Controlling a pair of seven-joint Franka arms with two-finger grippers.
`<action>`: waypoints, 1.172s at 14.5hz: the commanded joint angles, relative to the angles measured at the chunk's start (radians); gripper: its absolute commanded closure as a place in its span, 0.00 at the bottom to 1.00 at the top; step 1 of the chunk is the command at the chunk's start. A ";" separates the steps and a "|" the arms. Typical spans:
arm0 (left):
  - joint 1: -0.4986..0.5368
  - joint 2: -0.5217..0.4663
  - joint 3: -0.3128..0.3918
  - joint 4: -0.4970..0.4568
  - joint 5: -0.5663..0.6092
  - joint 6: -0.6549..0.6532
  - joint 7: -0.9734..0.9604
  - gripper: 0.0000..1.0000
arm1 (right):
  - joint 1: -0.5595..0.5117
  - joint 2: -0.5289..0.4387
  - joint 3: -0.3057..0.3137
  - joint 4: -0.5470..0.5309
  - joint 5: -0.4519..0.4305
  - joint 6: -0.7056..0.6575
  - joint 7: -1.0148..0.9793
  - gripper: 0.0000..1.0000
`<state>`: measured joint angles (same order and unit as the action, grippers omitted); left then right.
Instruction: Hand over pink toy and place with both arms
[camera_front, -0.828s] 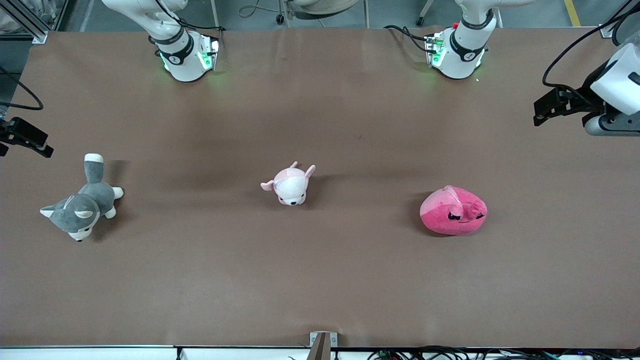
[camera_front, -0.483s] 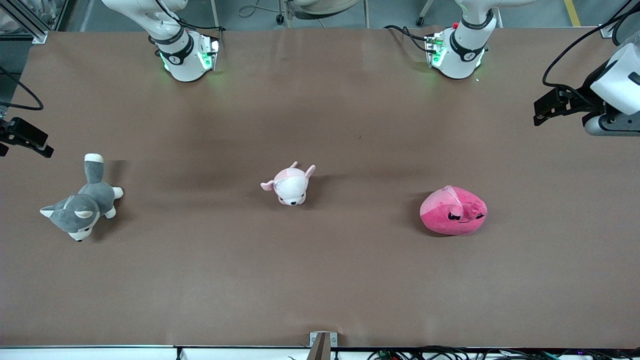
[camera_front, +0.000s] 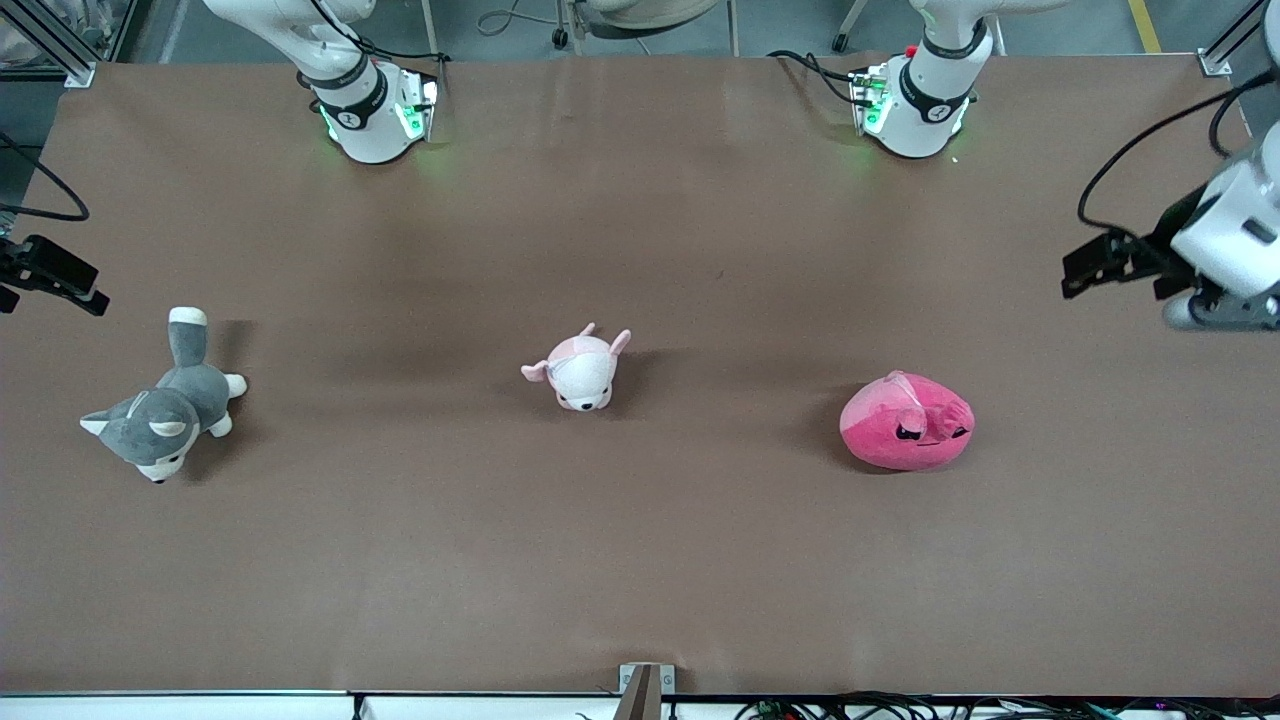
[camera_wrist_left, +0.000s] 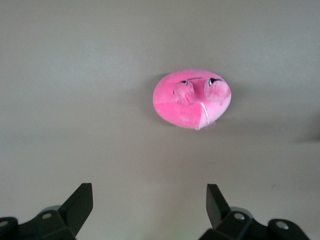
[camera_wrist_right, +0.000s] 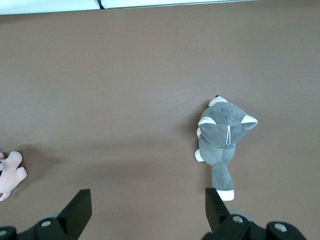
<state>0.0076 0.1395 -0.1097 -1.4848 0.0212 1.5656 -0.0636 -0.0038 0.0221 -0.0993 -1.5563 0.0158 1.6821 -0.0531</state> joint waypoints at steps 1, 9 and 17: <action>0.005 0.018 -0.002 -0.108 -0.018 0.135 -0.021 0.00 | 0.007 -0.008 0.006 -0.005 -0.019 -0.002 -0.007 0.00; 0.000 0.129 -0.008 -0.331 -0.101 0.551 -0.084 0.00 | 0.001 -0.007 0.006 -0.007 -0.019 -0.001 0.003 0.00; -0.009 0.207 -0.010 -0.318 -0.113 0.565 -0.084 0.39 | 0.004 0.015 0.004 -0.013 -0.022 -0.004 -0.007 0.00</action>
<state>0.0008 0.3360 -0.1158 -1.8123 -0.0764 2.1208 -0.1393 -0.0016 0.0453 -0.0969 -1.5621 0.0158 1.6795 -0.0529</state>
